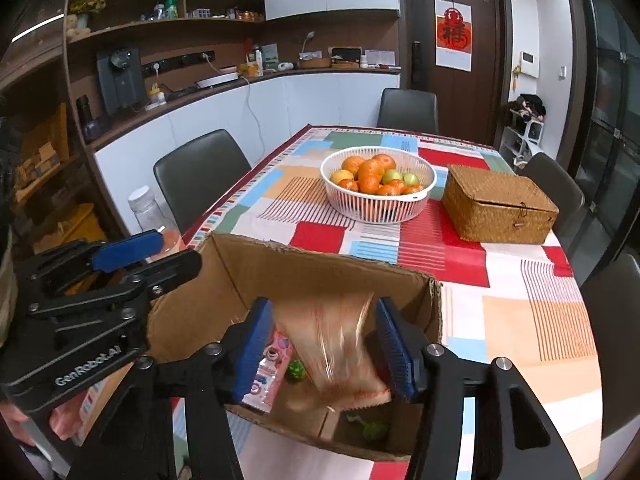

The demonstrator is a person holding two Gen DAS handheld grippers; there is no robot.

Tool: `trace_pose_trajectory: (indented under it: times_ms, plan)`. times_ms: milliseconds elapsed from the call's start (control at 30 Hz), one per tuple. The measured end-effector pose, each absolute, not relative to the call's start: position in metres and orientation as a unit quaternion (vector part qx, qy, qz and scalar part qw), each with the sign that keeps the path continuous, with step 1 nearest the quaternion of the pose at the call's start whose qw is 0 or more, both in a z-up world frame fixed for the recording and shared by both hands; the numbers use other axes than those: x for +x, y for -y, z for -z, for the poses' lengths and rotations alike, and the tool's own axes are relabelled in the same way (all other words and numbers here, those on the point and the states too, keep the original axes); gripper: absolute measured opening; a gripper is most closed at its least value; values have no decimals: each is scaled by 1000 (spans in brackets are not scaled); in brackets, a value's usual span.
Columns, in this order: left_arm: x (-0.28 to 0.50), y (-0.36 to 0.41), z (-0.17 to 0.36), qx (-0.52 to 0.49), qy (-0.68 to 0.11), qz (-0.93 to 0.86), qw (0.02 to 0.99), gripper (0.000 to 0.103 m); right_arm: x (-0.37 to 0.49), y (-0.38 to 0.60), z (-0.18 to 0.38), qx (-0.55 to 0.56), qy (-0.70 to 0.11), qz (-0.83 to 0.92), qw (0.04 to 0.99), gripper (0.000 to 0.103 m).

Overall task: Organize snacks
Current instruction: 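Move both open tools back to the remaining snacks on the table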

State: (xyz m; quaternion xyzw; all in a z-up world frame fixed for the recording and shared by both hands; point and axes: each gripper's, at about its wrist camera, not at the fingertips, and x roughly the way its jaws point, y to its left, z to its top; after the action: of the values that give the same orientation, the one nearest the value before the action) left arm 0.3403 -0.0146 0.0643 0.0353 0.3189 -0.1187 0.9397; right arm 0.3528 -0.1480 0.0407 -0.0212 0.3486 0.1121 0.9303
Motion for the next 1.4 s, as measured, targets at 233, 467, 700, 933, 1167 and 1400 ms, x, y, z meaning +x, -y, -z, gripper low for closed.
trace_pose_trajectory:
  times_ms: [233,467,700,933,1167,1400]
  plan:
    - [306,12,-72,50,-303,110,945,47,328,148,-43,-20,-339,-126,932,55]
    - [266,11,-69,58,-297,108,947,52,295,149,-44,-24,-330,-141,933,55]
    - [237,9,-53,56,-318,110,940,53,269,143,-29,-36,-348,-170,921,55]
    - [209,4,-26,55,-348,102,930,55,247,139,-2,-56,-379,-187,905,55]
    - [184,0,3,60,-383,98,917,56,227,132,20,-94,-406,-196,888,55]
    - [165,1,30,69,-412,104,903,56,208,123,44,-137,-435,-213,864,55]
